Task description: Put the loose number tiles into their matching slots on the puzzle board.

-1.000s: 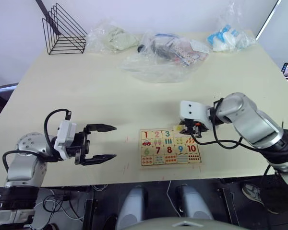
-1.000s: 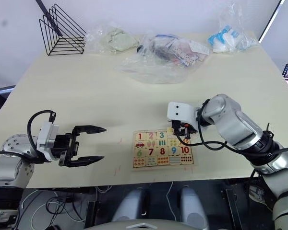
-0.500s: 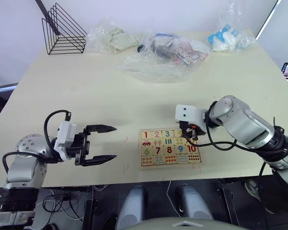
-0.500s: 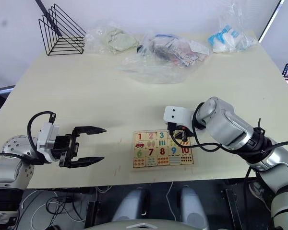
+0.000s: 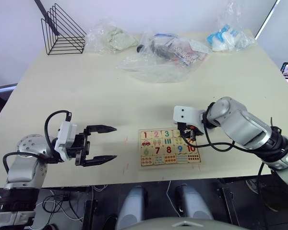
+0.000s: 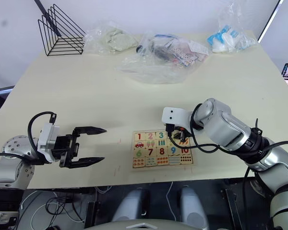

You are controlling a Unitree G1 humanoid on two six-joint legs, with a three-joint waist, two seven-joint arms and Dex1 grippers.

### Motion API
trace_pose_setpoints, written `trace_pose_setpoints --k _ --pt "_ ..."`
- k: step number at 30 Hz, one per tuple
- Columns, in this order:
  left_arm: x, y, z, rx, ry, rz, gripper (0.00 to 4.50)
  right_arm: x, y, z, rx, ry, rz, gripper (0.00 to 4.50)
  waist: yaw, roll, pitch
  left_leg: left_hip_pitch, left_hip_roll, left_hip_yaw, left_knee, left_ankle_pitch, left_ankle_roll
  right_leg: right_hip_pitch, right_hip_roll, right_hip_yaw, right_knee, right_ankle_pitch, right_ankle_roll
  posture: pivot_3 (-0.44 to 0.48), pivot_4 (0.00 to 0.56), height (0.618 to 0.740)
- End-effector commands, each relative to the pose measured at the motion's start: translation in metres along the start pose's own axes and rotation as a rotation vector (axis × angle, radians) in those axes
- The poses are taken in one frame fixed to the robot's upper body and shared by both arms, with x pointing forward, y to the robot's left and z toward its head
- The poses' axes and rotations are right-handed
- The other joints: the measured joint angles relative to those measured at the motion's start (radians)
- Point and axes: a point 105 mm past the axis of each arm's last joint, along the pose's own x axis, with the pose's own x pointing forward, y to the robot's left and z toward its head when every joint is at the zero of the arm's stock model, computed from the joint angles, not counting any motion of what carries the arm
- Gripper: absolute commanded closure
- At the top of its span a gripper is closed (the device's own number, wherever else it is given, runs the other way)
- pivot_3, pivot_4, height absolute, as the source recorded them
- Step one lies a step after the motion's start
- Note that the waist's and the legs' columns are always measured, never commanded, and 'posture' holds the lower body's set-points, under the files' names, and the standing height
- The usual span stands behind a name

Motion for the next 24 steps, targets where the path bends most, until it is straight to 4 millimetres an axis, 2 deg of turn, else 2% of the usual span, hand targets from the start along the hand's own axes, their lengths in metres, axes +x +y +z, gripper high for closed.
trace_pose_setpoints --k 1,20,21,22,24 --pt "-0.0026 -0.0001 0.0072 0.041 -0.003 0.007 0.0 -0.0047 -0.0016 0.0102 -0.045 -0.023 -0.017 3.63 0.0 0.0 0.0 0.0 0.0 0.0 0.0 0.0 0.0 0.0 0.0 0.0 0.0 0.0 0.0 0.0 0.15 0.74" --pt "-0.0016 0.0 0.0068 0.038 -0.003 0.003 0.0 -0.0044 -0.0007 0.0086 -0.079 -0.021 -0.01 3.63 0.0 0.0 0.0 0.0 0.0 0.0 0.0 0.0 0.0 0.0 0.0 0.0 0.0 0.0 0.0 0.0 0.15 0.74" --pt "-0.0014 0.0 0.0068 0.038 -0.003 0.003 0.0 -0.0045 -0.0009 0.0084 -0.08 -0.02 -0.01 2.6 0.0 0.0 0.0 0.0 0.0 0.0 0.0 0.0 0.0 0.0 0.0 0.0 0.0 0.0 0.0 0.0 0.15 0.74" --pt "-0.0013 0.0001 0.0067 0.038 -0.003 0.003 0.0 -0.0045 -0.001 0.0082 -0.081 -0.02 -0.011 2.31 0.0 0.0 0.0 0.0 0.0 0.0 0.0 0.0 0.0 0.0 0.0 0.0 0.0 0.0 0.0 0.0 0.15 0.74" --pt "-0.0012 0.0002 0.0066 0.039 -0.002 0.002 0.0 -0.0047 -0.0011 0.0076 -0.082 -0.018 -0.011 1.25 0.0 0.0 0.0 0.0 0.0 0.0 0.0 0.0 0.0 0.0 0.0 0.0 0.0 0.0 0.0 0.0 0.15 0.74"
